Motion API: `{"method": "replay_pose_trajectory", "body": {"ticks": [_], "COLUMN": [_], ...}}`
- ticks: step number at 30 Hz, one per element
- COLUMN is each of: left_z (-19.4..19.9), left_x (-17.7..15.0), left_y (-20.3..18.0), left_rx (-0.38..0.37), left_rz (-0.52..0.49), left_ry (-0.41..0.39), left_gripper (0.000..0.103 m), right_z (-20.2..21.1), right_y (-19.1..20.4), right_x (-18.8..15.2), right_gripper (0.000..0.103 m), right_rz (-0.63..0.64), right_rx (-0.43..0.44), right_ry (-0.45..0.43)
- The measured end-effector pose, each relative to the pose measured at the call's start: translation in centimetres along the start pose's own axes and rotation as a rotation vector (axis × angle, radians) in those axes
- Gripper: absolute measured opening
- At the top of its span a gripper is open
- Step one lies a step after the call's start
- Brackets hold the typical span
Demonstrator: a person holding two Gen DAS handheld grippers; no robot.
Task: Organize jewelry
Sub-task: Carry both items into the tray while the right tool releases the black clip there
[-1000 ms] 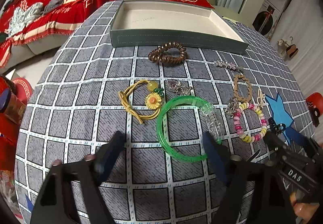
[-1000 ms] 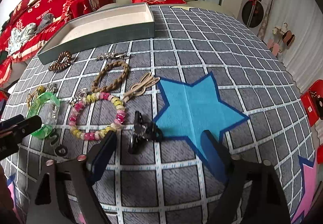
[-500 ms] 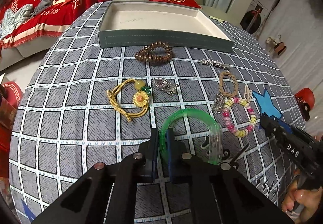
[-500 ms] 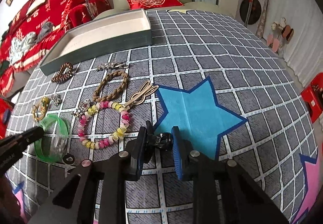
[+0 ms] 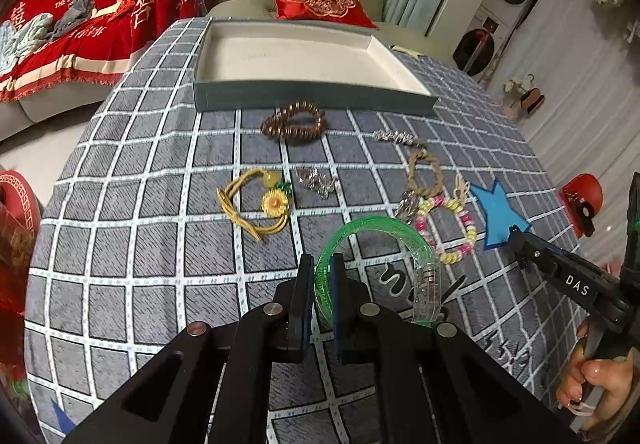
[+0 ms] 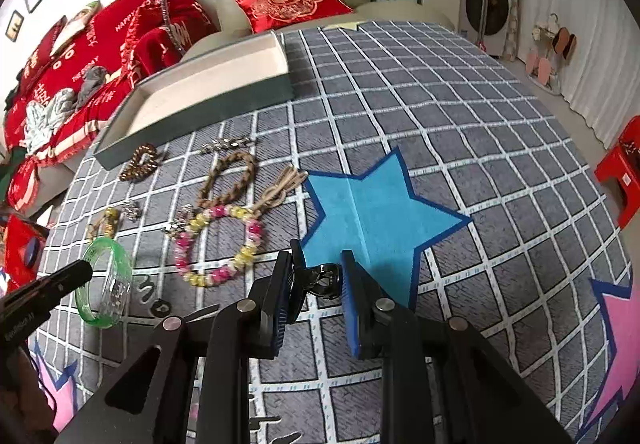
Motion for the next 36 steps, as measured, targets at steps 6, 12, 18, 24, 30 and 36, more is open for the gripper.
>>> {"method": "replay_pose_trajectory", "body": {"ticks": [6,12,18,24,30,36], "left_z": [2.0,3.8,4.0,3.6,1.6,-3.4], "left_x": [2.2,5.4,10.0,15.2,20.8,24.5], "left_y": [0.4,0.8,1.3,1.3,1.2,2.2], "left_rx": [-0.035,-0.048,-0.062,-0.031,0.007,0.053], "left_rz": [0.005,-0.003,0.011,-0.012,-0.023,-0.006], "left_ry": [-0.027,-0.062,-0.061,-0.105,-0.139,-0.137], "left_gripper": [0.024,0.024,0.024,0.024,0.024,0.024], "right_z": [1.7,3.4,3.8,3.2,-0.4,-6.3], "right_y": [0.7,1.9,3.7,5.5,7.0,8.3], "right_x": [1.7,5.6,11.2,17.8,23.7,26.7], "right_gripper": [0.026,0.026,0.026,0.026,0.026,0.026], "right_rz": [-0.015,0.0,0.04,0.086,0.066,0.057], "right_rx": [0.062,0.117,0.155,0.18,0.225,0.22], "right_ry": [-0.026,-0.056,-0.069,-0.079,-0.059,-0.009]}}
Point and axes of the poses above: each gripper's, at about its wrist camera, not at the fingertips, and z roughly against the way its jaws point, y to its left, x to its top, the point moved 1 cm from there along -z, roughly the way its jaws point, and after that the axes turned 4 degrees about z, right-handed, at the moved point
